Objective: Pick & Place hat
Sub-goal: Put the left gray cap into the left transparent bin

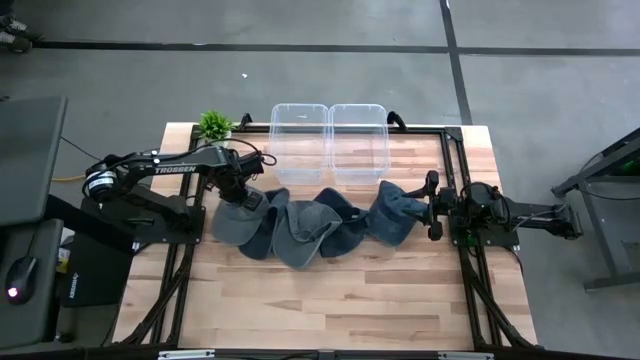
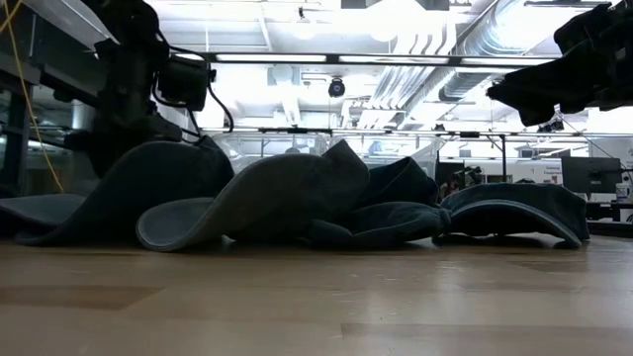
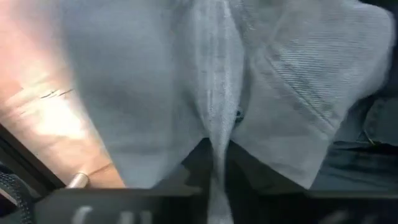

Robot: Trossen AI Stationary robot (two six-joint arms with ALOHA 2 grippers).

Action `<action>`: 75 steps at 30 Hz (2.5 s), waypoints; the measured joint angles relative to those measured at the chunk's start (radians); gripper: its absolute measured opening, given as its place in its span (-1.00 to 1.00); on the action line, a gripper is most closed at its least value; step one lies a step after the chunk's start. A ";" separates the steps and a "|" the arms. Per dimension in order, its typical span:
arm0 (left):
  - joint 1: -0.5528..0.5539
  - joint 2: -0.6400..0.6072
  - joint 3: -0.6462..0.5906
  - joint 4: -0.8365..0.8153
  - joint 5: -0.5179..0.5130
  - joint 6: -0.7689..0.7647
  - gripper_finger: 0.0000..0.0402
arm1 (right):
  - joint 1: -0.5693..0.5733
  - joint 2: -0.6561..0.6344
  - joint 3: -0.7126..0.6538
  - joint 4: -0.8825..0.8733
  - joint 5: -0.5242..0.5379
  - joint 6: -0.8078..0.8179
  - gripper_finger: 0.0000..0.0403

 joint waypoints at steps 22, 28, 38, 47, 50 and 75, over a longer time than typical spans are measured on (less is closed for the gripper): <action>0.000 -0.002 0.193 -0.230 -0.068 0.018 -0.99 | 0.000 0.000 0.000 0.000 0.000 0.000 0.02; 0.000 -0.002 0.274 -0.316 -0.079 0.045 -1.00 | 0.000 0.000 0.000 0.000 0.000 0.000 0.02; 0.000 -0.041 0.400 -0.377 -0.105 0.116 -1.00 | 0.000 0.000 0.000 0.000 0.000 0.000 0.02; 0.000 -0.092 0.464 -0.381 -0.093 0.195 -1.00 | 0.000 0.000 0.000 0.000 0.000 0.000 0.02; 0.000 -0.114 0.490 -0.375 -0.090 0.208 -1.00 | 0.000 0.000 0.000 0.000 0.000 0.000 0.02; 0.000 -0.171 0.513 0.214 0.199 0.660 -1.00 | 0.000 0.000 0.000 0.000 0.000 -0.008 0.02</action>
